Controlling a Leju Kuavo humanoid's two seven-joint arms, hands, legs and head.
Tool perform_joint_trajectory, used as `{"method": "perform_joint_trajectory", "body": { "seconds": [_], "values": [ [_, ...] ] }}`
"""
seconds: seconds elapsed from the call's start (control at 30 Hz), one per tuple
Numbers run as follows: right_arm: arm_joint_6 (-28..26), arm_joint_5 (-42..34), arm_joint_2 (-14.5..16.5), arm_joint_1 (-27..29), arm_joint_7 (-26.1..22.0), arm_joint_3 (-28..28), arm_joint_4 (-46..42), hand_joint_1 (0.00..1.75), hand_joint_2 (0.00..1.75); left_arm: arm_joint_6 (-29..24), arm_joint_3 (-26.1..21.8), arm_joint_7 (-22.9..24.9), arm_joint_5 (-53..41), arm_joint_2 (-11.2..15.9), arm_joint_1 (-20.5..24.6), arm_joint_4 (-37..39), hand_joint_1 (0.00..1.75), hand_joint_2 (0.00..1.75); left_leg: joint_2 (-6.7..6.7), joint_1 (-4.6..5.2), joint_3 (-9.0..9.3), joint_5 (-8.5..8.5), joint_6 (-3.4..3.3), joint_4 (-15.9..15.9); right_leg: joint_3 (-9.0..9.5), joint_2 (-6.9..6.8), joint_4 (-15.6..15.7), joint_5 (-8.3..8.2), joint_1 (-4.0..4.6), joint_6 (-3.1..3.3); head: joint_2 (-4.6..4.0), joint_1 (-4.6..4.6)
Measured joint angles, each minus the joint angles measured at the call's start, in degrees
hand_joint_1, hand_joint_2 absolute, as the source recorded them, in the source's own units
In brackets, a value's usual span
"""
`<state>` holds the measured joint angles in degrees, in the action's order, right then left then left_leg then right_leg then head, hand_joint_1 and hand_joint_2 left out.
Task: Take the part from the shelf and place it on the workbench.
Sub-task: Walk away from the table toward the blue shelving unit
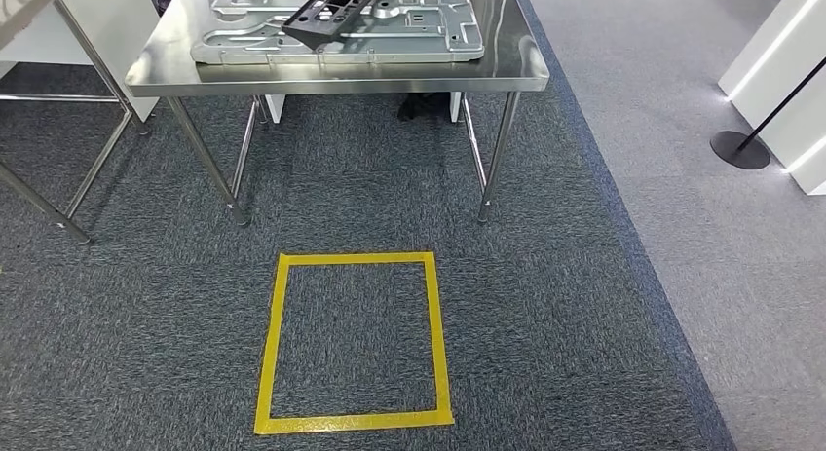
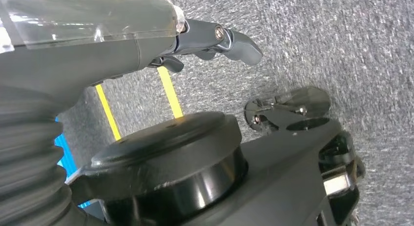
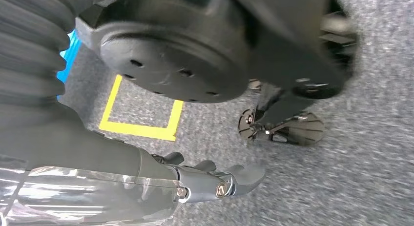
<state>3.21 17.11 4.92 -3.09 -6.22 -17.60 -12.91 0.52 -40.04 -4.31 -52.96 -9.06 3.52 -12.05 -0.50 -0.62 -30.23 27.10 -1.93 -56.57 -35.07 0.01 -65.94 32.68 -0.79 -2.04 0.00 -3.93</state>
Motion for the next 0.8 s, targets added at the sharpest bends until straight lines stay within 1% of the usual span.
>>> {"method": "perform_joint_trajectory", "body": {
  "seconds": [0.03, 0.07, 0.1, 0.13, 0.17, 0.2, 0.23, 0.27, 0.3, 0.33, 0.37, 0.4, 0.43, 0.47, 0.53, 0.57, 0.6, 0.63, 0.67, 0.7, 0.73, 0.77, 0.8],
  "values": [
    [-0.1, -0.6, -0.1, 0.6, 0.2, 0.5, 0.0, 0.00, 1.75, 0.0, 1.1, 0.1, 1.6, 0.3, -0.1, -0.5, 0.00, 1.75, -0.07, 0.06, -0.17, -0.05, -0.07, 0.0, -1.77, 0.00, -3.9, 1.77, -0.01, -0.12, 0.00, 0.00],
    [-0.2, -1.2, -0.2, 1.2, 0.3, 0.9, 0.0, 0.00, 1.31, -0.1, 2.2, 0.3, 3.2, 0.6, -0.3, -1.1, 0.00, 1.31, -0.18, 0.12, -0.29, -0.07, -0.09, -0.1, -2.98, 0.00, -6.7, 2.67, -0.02, -0.20, 0.00, 0.00],
    [-0.2, -1.7, -0.3, 1.7, 0.4, 1.3, 0.0, 0.00, 0.87, -0.1, 3.2, 0.5, 4.8, 0.9, -0.4, -1.7, 0.00, 0.87, -0.29, 0.16, -0.35, -0.07, -0.09, -0.1, -3.17, -0.02, -7.5, 2.41, -0.02, -0.22, 0.00, 0.00],
    [-0.3, -2.2, -0.4, 2.2, 0.6, 1.7, 0.0, 0.00, 0.44, -0.1, 4.3, 0.6, 6.3, 1.2, -0.4, -2.5, 0.00, 0.44, -0.35, 0.18, -0.37, -0.06, -0.07, -0.2, -2.21, -0.04, -5.9, 1.11, -0.02, -0.17, 0.00, 0.00],
    [-0.3, -2.6, -0.5, 2.8, 0.8, 2.1, 0.1, 0.00, 0.00, -0.1, 5.3, 0.7, 7.7, 1.4, -0.4, -3.2, 0.00, 0.00, -0.33, 0.18, -0.34, -0.03, -0.01, -0.3, -0.25, -0.06, -2.4, -0.86, -0.03, -0.03, 0.00, 0.00],
    [-0.4, -3.0, -0.6, 3.4, 1.1, 2.6, 0.2, 0.00, 0.00, -0.1, 6.4, 0.8, 9.1, 1.6, -0.4, -3.9, 0.00, 0.00, -0.23, 0.18, -0.34, 0.03, 0.12, -0.4, 2.01, -0.10, 1.8, -2.48, -0.03, 0.20, 0.00, 0.00],
    [-0.4, -3.4, -0.7, 4.1, 1.3, 3.1, 0.2, 0.00, 0.00, -0.1, 7.4, 0.9, 10.5, 1.8, -0.3, -4.6, 0.00, 0.00, -0.11, 0.29, -0.41, 0.12, 0.35, -0.6, 3.75, -0.12, 5.3, -3.64, 0.06, 0.49, 0.00, 0.00],
    [-0.4, -3.9, -0.8, 4.7, 1.5, 3.5, 0.3, 0.00, 0.00, -0.2, 8.5, 0.9, 12.0, 2.1, -0.4, -5.3, 0.00, 0.00, -0.04, 0.36, -0.51, 0.16, 0.68, -0.8, 4.76, -0.09, 7.6, -4.19, 0.19, 0.79, 0.00, 0.00],
    [-0.5, -4.4, -0.8, 5.3, 1.6, 4.0, 0.3, 0.00, 0.00, -0.2, 9.5, 1.1, 13.5, 2.3, -0.5, -5.8, 0.00, 0.00, -0.05, 0.42, -0.63, 0.15, 1.06, -0.8, 5.03, -0.03, 8.5, -4.19, 0.34, 1.09, 0.00, 0.00],
    [-0.6, -4.9, -0.9, 5.7, 1.7, 4.6, 0.4, 0.00, 0.00, -0.2, 10.7, 1.2, 15.1, 2.6, -0.7, -6.2, 0.00, 0.00, -0.09, 0.48, -0.68, 0.10, 1.44, -0.8, 4.89, 0.05, 8.5, -4.31, 0.49, 1.37, 0.00, 0.00],
    [-0.6, -5.4, -0.9, 6.0, 1.8, 5.1, 0.3, 0.00, 0.00, -0.2, 11.9, 1.3, 16.8, 2.9, -1.0, -6.6, 0.00, 0.00, -0.11, 0.43, -0.69, 0.10, 1.81, -0.8, 4.85, 0.09, 8.7, -4.46, 0.42, 1.72, 0.00, 0.00],
    [-0.7, -5.9, -1.0, 6.3, 2.0, 5.6, 0.2, 0.00, 0.00, -0.3, 13.0, 1.4, 18.3, 3.1, -1.3, -6.9, 0.00, 0.00, -0.07, 0.37, -0.77, 0.40, 2.13, -1.1, 4.92, 0.07, 8.9, -4.64, 0.31, 2.07, 0.00, 0.00],
    [-0.8, -6.4, -1.0, 6.4, 2.2, 6.2, -0.1, 0.00, 0.00, -0.3, 14.1, 1.5, 19.9, 3.4, -1.8, -7.0, 0.00, 0.00, -0.01, 0.31, -1.22, 1.30, 2.45, -2.2, 5.00, -0.01, 9.2, -4.81, 0.17, 2.45, 0.00, 0.00],
    [-0.8, -6.8, -1.1, 6.4, 2.4, 6.7, -0.5, 0.00, 0.00, -0.3, 15.2, 1.7, 21.5, 3.7, -2.4, -7.1, 0.00, 0.00, 0.05, 0.22, -2.30, 2.94, 2.76, -4.8, 5.05, -0.12, 9.4, -4.97, 0.05, 2.76, 0.00, 0.00],
    [-1.0, -7.7, -1.1, 6.4, 2.8, 7.8, -1.6, 0.00, 0.00, -0.4, 17.3, 2.0, 24.5, 4.1, -4.1, -7.1, 0.00, 0.00, 0.10, 0.04, -5.74, 6.98, 3.26, -12.6, 4.97, -0.32, 9.4, -5.03, 0.13, 3.03, 0.00, 0.00],
    [-1.0, -8.1, -1.1, 6.4, 2.9, 8.3, -2.4, 0.00, 0.00, -0.4, 18.3, 2.1, 26.0, 4.2, -5.1, -7.0, 0.00, 0.00, 0.11, -0.02, -7.28, 8.24, 3.43, -16.0, 4.92, -0.39, 9.4, -5.03, 0.16, 3.05, 0.00, 0.00],
    [-1.2, -8.6, -1.2, 6.3, 3.1, 8.7, -3.2, 0.00, 0.00, -0.4, 19.2, 2.2, 27.3, 4.4, -6.2, -6.8, 0.00, 0.00, 0.10, -0.06, -7.92, 8.35, 3.53, -17.6, 4.90, -0.41, 9.4, -5.03, 0.17, 3.04, 0.00, 0.00],
    [-1.3, -9.0, -1.2, 6.2, 3.3, 9.0, -4.2, 0.00, 0.00, -0.4, 20.1, 2.3, 28.5, 4.5, -7.2, -6.5, 0.00, 0.00, 0.10, -0.10, -7.45, 7.33, 3.56, -16.7, 4.90, -0.37, 9.3, -5.01, 0.15, 3.02, 0.00, 0.00],
    [-1.5, -9.4, -1.3, 5.9, 3.4, 9.3, -5.3, 0.00, 0.00, -0.4, 21.0, 2.4, 29.7, 4.7, -8.3, -6.1, 0.00, 0.00, 0.09, -0.14, -5.87, 5.44, 3.52, -13.6, 4.92, -0.27, 9.2, -4.97, 0.12, 2.95, 0.00, 0.00],
    [-1.7, -9.8, -1.5, 5.5, 3.6, 9.6, -6.4, 0.00, 0.00, -0.4, 21.8, 2.6, 30.9, 4.9, -9.3, -5.7, 0.00, 0.00, 0.09, -0.20, -3.67, 3.47, 3.44, -9.2, 4.94, -0.17, 9.1, -4.89, 0.09, 2.81, 0.00, 0.00],
    [-1.9, -10.2, -1.7, 5.1, 3.7, 9.9, -7.5, 0.00, 0.00, -0.4, 22.7, 2.7, 32.1, 5.1, -10.1, -5.3, 0.00, 0.00, 0.12, -0.13, -1.71, 2.07, 3.20, -5.2, 4.92, -0.05, 8.9, -4.76, 0.19, 2.55, 0.00, 0.00],
    [-2.1, -10.7, -2.0, 4.8, 3.8, 10.3, -8.4, 0.00, 0.00, -0.4, 23.6, 2.8, 33.3, 5.4, -10.9, -5.1, 0.00, 0.00, 0.18, -0.07, -0.39, 1.29, 2.85, -2.4, 4.88, 0.00, 8.7, -4.66, 0.30, 2.22, 0.00, 0.00],
    [-2.2, -11.1, -2.3, 4.6, 3.9, 10.6, -9.2, 0.00, 0.00, -0.4, 24.6, 2.9, 34.5, 5.5, -11.5, -4.9, 0.00, 0.00, 0.24, 0.01, 0.18, 1.15, 2.46, -1.2, 4.83, 0.01, 8.6, -4.60, 0.40, 1.88, 0.00, 0.00]
  ]
}}
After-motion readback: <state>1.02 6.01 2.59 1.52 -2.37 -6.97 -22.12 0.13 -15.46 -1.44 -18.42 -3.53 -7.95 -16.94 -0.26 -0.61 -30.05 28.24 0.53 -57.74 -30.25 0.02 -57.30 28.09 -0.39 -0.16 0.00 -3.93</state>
